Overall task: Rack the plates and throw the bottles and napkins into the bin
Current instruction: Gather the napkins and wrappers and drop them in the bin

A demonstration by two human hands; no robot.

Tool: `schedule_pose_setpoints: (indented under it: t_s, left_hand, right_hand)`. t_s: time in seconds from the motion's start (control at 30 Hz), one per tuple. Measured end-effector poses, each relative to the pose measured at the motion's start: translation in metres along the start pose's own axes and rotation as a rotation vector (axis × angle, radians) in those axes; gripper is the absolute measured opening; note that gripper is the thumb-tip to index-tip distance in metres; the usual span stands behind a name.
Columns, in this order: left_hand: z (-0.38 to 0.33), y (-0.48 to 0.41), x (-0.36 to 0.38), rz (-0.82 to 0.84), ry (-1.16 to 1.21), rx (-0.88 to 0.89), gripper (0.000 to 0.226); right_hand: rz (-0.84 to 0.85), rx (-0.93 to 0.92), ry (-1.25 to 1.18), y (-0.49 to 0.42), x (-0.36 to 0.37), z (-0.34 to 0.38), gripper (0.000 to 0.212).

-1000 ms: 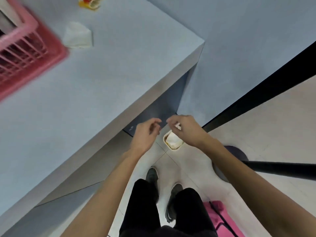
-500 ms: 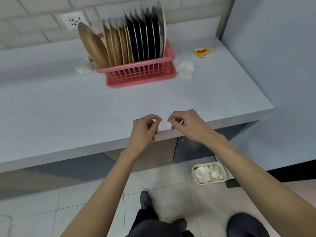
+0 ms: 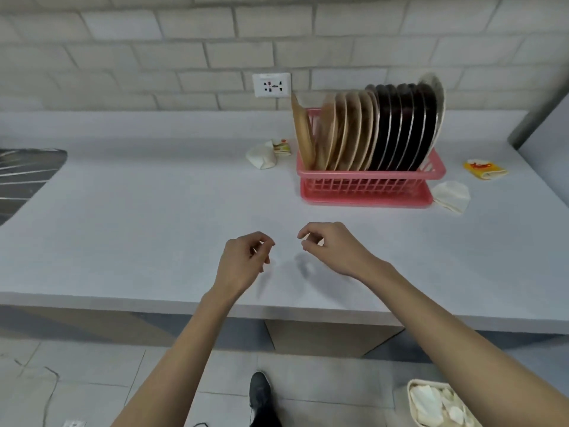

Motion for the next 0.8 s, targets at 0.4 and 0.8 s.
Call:
schedule_pose_setpoints:
  t_s: [0.4, 0.8]
  left_hand:
    - [0.083, -0.209, -0.047, 0.091, -0.234, 0.056, 0.05]
    - [0.081, -0.377, 0.024, 0.216, -0.5, 0.091, 0.109]
  right_hand:
    - [-0.063, 0.068, 0.221, -0.175, 0.048, 0.011, 0.059]
    - [0.031, 0.246, 0.588, -0.232, 0.084, -0.025, 0.055]
Point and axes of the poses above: each hand's wrist, its own y-axis away from the middle knuckle, its own x-axis out of the palm, z = x × y, the point moved 9 cm from there along -y, towards the middle knuckle, and after that the axes turned 5 degrees about -y, right-handed, at the moved point
